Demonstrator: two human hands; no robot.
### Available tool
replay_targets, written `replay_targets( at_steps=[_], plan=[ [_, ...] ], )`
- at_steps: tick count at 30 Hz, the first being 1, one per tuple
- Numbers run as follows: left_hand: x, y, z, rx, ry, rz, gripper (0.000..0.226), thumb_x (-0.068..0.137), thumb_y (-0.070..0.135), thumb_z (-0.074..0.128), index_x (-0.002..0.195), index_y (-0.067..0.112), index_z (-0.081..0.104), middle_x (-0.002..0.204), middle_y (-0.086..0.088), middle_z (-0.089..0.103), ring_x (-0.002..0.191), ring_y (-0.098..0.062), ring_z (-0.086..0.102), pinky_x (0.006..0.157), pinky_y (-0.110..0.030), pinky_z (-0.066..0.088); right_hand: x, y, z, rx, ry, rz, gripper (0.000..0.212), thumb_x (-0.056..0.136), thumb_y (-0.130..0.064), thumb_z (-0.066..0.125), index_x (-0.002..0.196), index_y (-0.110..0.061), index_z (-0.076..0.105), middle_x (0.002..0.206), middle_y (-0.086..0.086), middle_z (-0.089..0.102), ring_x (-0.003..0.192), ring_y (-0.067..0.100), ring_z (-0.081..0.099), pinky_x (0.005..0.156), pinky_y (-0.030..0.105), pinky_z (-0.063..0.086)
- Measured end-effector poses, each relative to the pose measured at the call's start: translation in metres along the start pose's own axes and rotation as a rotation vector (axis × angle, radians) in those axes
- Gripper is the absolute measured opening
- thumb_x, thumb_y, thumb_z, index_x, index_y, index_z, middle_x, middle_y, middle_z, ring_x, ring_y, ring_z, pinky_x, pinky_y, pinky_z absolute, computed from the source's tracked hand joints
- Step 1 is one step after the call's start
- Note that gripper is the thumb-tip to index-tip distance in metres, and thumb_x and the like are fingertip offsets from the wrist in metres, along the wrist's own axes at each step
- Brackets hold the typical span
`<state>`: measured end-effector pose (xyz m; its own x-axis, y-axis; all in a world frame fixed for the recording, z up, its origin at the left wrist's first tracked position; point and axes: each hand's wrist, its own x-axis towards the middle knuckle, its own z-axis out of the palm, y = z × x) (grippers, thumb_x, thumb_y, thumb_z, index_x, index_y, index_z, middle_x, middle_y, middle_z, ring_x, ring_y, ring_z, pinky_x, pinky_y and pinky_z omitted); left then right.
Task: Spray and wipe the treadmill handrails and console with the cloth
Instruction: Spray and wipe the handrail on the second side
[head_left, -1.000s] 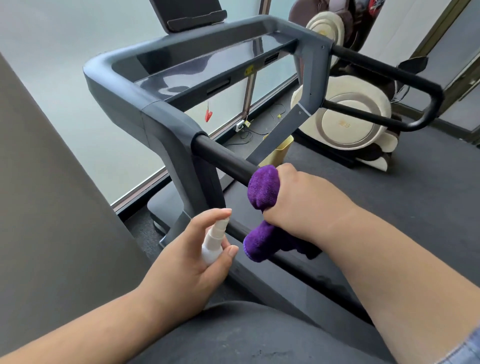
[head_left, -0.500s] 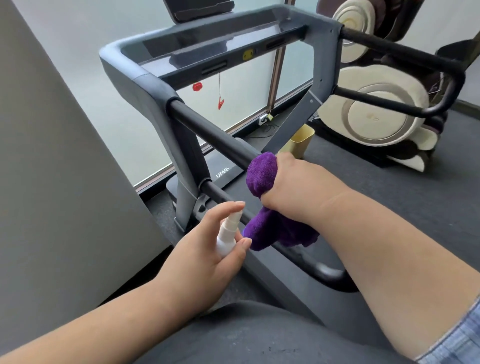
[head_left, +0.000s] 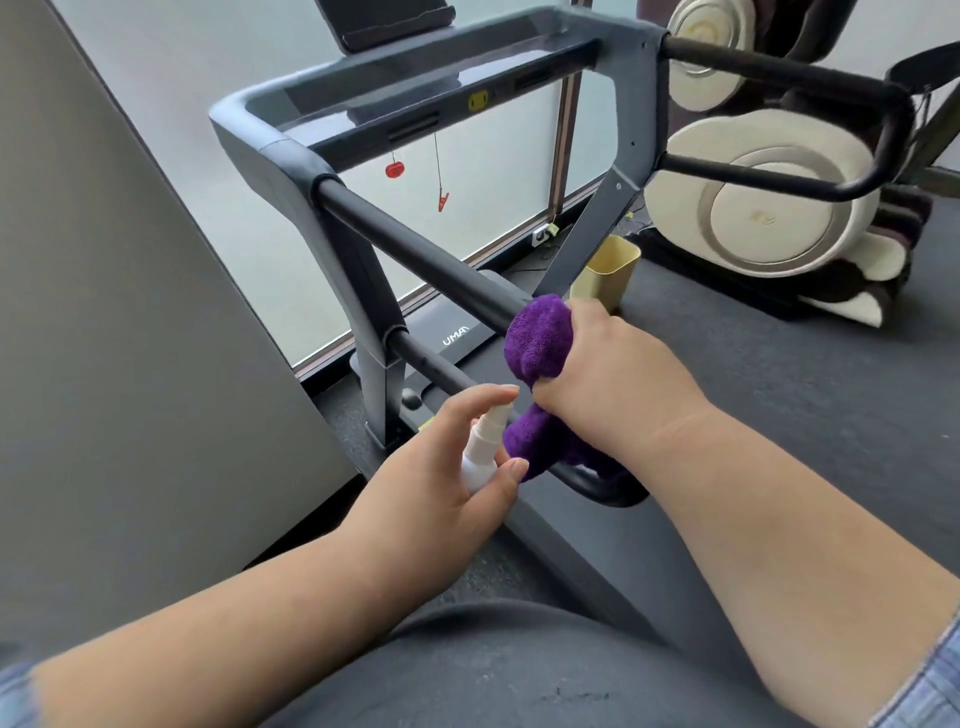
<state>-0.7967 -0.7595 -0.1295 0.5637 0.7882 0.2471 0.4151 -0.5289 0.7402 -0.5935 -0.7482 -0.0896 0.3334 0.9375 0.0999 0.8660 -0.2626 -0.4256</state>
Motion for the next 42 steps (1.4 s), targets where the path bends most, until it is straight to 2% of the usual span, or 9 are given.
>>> replay_targets(
  at_steps=[12, 18, 21, 24, 28, 31, 34, 39, 42],
  plan=[
    [-0.020, 0.003, 0.014, 0.037, -0.067, -0.041, 0.046, 0.083, 0.058, 0.054, 0.123, 0.069, 0.034, 0.094, 0.020, 0.064, 0.077, -0.007, 0.063, 0.070, -0.032, 0.053, -0.060, 0.045, 0.047, 0.429, 0.365, 0.012, 0.078, 0.063, -0.041, 0.069, 0.135, -0.035, 0.041, 0.125, 0.001, 0.059, 0.110, 0.030, 0.058, 0.089, 0.042, 0.050],
    [-0.028, 0.000, 0.013, 0.044, -0.086, -0.056, 0.047, 0.082, 0.060, 0.053, 0.123, 0.070, 0.033, 0.094, 0.019, 0.064, 0.074, -0.010, 0.063, 0.071, -0.034, 0.054, -0.077, 0.069, 0.074, 0.619, 0.321, 0.175, 0.086, 0.057, -0.043, 0.070, 0.135, -0.051, 0.034, 0.117, -0.019, 0.058, 0.095, 0.020, 0.067, 0.079, 0.042, 0.057],
    [-0.031, 0.001, 0.013, 0.030, -0.093, -0.044, 0.046, 0.083, 0.059, 0.053, 0.124, 0.068, 0.033, 0.095, 0.018, 0.063, 0.073, -0.011, 0.063, 0.070, -0.031, 0.053, -0.085, 0.078, 0.085, 0.692, 0.284, 0.188, 0.077, 0.060, -0.035, 0.072, 0.127, -0.051, 0.039, 0.112, -0.031, 0.056, 0.094, 0.000, 0.063, 0.077, 0.018, 0.052],
    [-0.034, 0.002, 0.010, 0.021, -0.091, -0.037, 0.046, 0.083, 0.057, 0.054, 0.124, 0.065, 0.035, 0.095, 0.017, 0.063, 0.071, -0.012, 0.062, 0.068, -0.027, 0.051, -0.090, 0.084, 0.086, 0.760, 0.225, 0.246, 0.069, 0.062, -0.038, 0.074, 0.115, -0.065, 0.039, 0.104, -0.039, 0.056, 0.083, -0.012, 0.062, 0.058, 0.000, 0.042],
    [-0.034, 0.005, 0.007, 0.033, -0.060, -0.020, 0.047, 0.083, 0.056, 0.054, 0.125, 0.065, 0.035, 0.095, 0.017, 0.064, 0.070, -0.011, 0.062, 0.066, -0.027, 0.051, -0.081, 0.078, 0.068, 0.759, 0.198, 0.203, 0.077, 0.065, -0.039, 0.080, 0.125, -0.061, 0.039, 0.118, -0.027, 0.058, 0.105, -0.014, 0.055, 0.083, 0.008, 0.043],
    [-0.034, 0.009, 0.013, 0.025, -0.067, -0.016, 0.047, 0.084, 0.055, 0.055, 0.124, 0.066, 0.033, 0.095, 0.017, 0.064, 0.072, -0.011, 0.062, 0.067, -0.026, 0.051, -0.059, 0.058, 0.047, 0.604, 0.246, 0.086, 0.079, 0.071, -0.031, 0.081, 0.136, -0.047, 0.039, 0.129, -0.018, 0.050, 0.117, 0.002, 0.054, 0.098, 0.027, 0.046],
    [-0.033, 0.012, 0.021, 0.019, -0.097, -0.006, 0.047, 0.084, 0.055, 0.055, 0.124, 0.066, 0.033, 0.093, 0.017, 0.063, 0.073, -0.011, 0.062, 0.068, -0.030, 0.052, -0.048, 0.045, 0.035, 0.472, 0.236, 0.033, 0.078, 0.072, -0.033, 0.077, 0.138, -0.041, 0.038, 0.133, -0.008, 0.049, 0.118, 0.019, 0.056, 0.099, 0.042, 0.049],
    [-0.029, 0.013, 0.028, 0.025, -0.109, -0.032, 0.048, 0.083, 0.058, 0.056, 0.126, 0.064, 0.036, 0.090, 0.015, 0.064, 0.075, -0.012, 0.062, 0.072, -0.039, 0.055, -0.068, 0.056, 0.049, 0.576, 0.294, 0.053, 0.081, 0.069, -0.031, 0.075, 0.139, -0.044, 0.037, 0.134, -0.008, 0.052, 0.121, 0.016, 0.054, 0.099, 0.043, 0.048],
    [-0.029, 0.013, 0.028, 0.027, -0.123, -0.026, 0.047, 0.084, 0.057, 0.056, 0.126, 0.064, 0.036, 0.090, 0.015, 0.064, 0.073, -0.012, 0.062, 0.071, -0.039, 0.055, -0.077, 0.069, 0.072, 0.661, 0.292, 0.160, 0.080, 0.067, -0.035, 0.074, 0.134, -0.052, 0.036, 0.127, -0.013, 0.057, 0.108, 0.021, 0.065, 0.084, 0.050, 0.057]
  ],
)
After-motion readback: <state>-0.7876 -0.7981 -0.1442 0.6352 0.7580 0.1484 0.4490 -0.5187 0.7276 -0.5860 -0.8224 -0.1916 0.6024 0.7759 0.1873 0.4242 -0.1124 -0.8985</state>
